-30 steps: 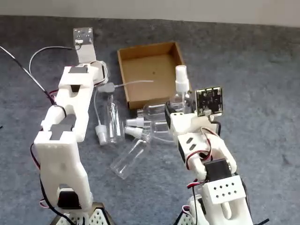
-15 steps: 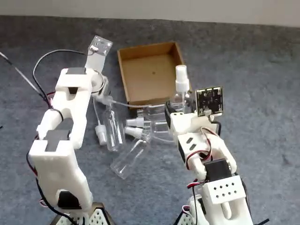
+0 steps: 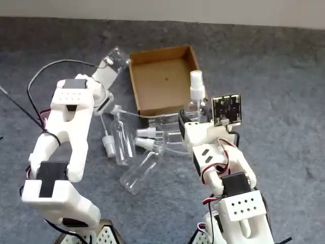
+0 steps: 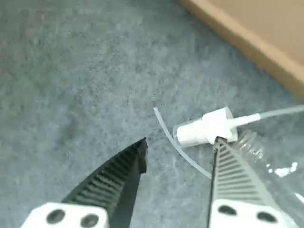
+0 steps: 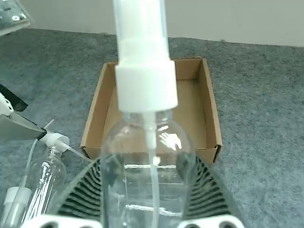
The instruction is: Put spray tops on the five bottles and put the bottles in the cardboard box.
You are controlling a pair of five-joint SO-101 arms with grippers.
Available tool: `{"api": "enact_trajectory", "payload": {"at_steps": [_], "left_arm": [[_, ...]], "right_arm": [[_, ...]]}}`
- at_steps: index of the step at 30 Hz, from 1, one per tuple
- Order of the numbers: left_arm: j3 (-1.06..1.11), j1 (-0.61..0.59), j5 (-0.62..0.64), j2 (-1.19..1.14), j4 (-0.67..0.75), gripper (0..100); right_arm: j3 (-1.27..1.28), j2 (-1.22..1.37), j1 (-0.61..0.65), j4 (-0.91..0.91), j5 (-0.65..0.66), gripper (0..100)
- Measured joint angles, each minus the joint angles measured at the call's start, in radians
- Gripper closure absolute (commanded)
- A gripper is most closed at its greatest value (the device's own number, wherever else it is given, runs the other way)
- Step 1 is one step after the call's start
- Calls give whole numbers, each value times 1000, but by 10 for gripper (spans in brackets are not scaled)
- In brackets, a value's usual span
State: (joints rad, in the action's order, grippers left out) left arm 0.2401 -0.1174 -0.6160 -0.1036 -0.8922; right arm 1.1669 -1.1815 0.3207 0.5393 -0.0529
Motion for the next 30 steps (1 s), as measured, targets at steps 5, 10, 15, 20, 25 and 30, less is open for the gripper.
{"api": "enact_trajectory", "payload": {"at_steps": [5,10,15,20,25,30], "left_arm": [[-14,0,239,41,8,817],[-106,83,588,29,28,817],[-167,203,677,-92,31,822],[-226,215,701,-235,37,822],[-235,216,698,-298,11,913],[-241,218,568,-298,-48,956]], "right_arm": [[2,0,0,0,0,995],[2,0,0,0,0,995],[2,0,0,0,0,995],[2,0,0,0,0,995],[2,0,0,0,0,995],[2,0,0,0,0,995]]}}
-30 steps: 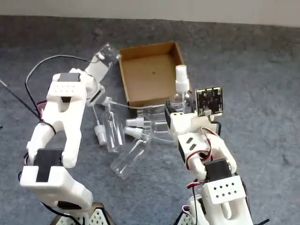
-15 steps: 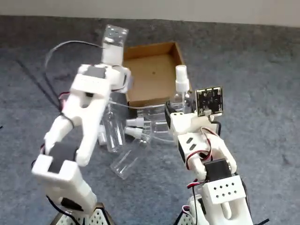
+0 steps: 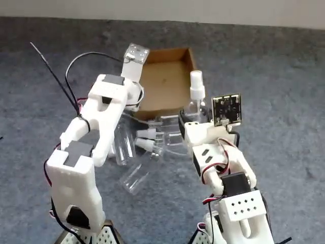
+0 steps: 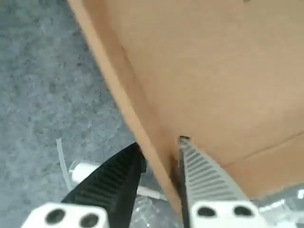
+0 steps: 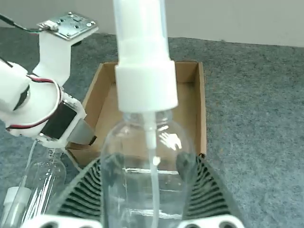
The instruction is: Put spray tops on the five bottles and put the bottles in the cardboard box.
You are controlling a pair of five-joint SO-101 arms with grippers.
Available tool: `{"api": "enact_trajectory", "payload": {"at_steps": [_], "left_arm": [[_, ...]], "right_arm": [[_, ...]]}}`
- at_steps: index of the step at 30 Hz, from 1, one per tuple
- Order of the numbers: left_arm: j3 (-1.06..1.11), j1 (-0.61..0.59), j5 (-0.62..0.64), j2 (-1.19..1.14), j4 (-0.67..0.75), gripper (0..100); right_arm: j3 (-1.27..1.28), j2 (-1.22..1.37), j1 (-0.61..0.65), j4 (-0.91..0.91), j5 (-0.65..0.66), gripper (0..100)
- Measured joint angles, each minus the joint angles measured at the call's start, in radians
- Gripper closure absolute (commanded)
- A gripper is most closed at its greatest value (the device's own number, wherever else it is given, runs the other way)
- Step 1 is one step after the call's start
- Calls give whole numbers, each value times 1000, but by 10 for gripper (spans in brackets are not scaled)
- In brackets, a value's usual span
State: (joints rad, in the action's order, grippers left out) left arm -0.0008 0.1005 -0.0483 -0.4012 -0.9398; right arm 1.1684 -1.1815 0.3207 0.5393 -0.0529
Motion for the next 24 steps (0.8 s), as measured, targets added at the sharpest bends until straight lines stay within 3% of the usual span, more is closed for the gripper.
{"api": "enact_trajectory", "payload": {"at_steps": [6,12,17,24], "left_arm": [[-8,-9,-173,0,-86,957],[-8,-12,-264,2,-140,951],[-25,-12,-265,3,-157,855],[-25,-12,-173,183,-166,850]], "right_arm": [[6,0,0,0,0,995],[43,0,0,-2,0,995],[43,0,0,-2,0,995],[43,0,29,-2,0,995]]}}
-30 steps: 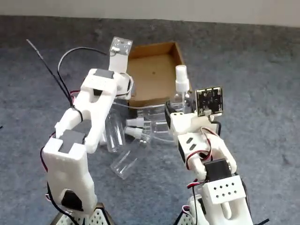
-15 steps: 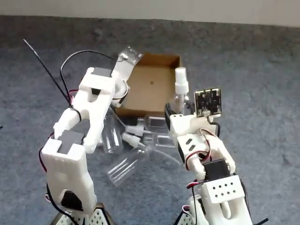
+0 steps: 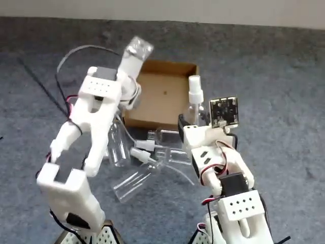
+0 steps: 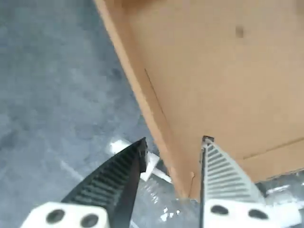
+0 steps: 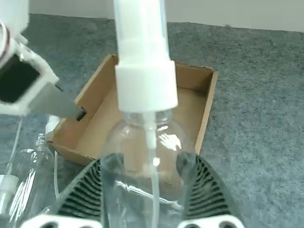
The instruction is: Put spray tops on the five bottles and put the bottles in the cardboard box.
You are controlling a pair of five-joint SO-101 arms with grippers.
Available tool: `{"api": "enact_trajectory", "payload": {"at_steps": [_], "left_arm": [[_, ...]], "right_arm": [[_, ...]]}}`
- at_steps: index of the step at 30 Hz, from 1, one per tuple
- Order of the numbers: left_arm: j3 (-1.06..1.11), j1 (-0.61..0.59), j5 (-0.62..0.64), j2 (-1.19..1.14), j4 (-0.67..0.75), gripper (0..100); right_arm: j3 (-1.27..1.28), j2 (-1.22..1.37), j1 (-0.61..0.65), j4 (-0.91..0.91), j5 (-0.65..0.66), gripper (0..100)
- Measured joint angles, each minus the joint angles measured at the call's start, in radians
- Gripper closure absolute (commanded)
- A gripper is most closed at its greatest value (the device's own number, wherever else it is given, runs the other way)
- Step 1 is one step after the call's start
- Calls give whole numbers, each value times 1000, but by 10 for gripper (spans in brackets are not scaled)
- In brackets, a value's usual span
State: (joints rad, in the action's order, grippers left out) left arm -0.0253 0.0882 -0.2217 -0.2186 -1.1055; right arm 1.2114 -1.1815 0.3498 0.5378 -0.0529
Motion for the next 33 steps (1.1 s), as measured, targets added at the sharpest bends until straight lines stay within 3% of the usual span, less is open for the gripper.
{"api": "enact_trajectory", "payload": {"at_steps": [8,17,26,33], "left_arm": [[80,-68,138,328,-43,850],[643,-247,146,779,23,849],[1194,-279,89,1172,238,850],[1324,-279,89,1217,399,850]], "right_arm": [[11,0,109,-5,0,995],[-49,83,92,-242,0,995],[-523,698,92,-410,0,995],[-815,1200,92,-707,0,995]]}}
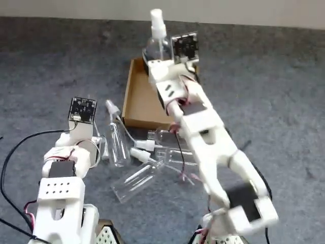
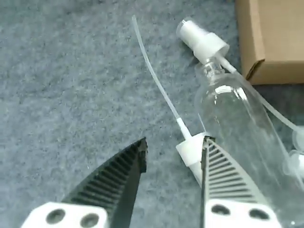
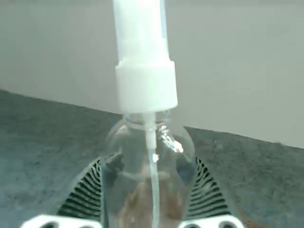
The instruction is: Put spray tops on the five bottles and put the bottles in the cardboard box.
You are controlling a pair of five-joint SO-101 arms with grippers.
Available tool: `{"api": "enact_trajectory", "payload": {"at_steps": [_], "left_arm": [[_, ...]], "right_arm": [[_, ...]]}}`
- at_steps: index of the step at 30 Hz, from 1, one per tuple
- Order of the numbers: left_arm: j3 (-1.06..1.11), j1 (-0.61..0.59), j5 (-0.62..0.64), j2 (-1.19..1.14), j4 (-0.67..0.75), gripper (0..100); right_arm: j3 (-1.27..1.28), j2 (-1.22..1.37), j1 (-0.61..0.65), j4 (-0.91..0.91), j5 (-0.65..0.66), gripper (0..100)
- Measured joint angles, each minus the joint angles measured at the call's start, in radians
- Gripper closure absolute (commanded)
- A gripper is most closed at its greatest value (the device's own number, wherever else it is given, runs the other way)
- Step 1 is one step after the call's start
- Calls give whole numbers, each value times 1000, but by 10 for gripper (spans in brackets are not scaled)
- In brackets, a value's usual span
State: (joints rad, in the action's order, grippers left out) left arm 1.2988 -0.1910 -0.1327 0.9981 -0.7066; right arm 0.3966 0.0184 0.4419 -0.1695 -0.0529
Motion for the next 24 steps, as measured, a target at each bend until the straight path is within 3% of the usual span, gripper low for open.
{"api": "enact_trajectory", "payload": {"at_steps": [14,19,24], "left_arm": [[9,0,-6,0,14,850],[9,0,-6,0,14,850],[23,0,-9,0,17,850]], "right_arm": [[-69,416,26,-437,0,995],[-72,520,31,-591,57,995],[-175,606,48,-626,72,995]]}}
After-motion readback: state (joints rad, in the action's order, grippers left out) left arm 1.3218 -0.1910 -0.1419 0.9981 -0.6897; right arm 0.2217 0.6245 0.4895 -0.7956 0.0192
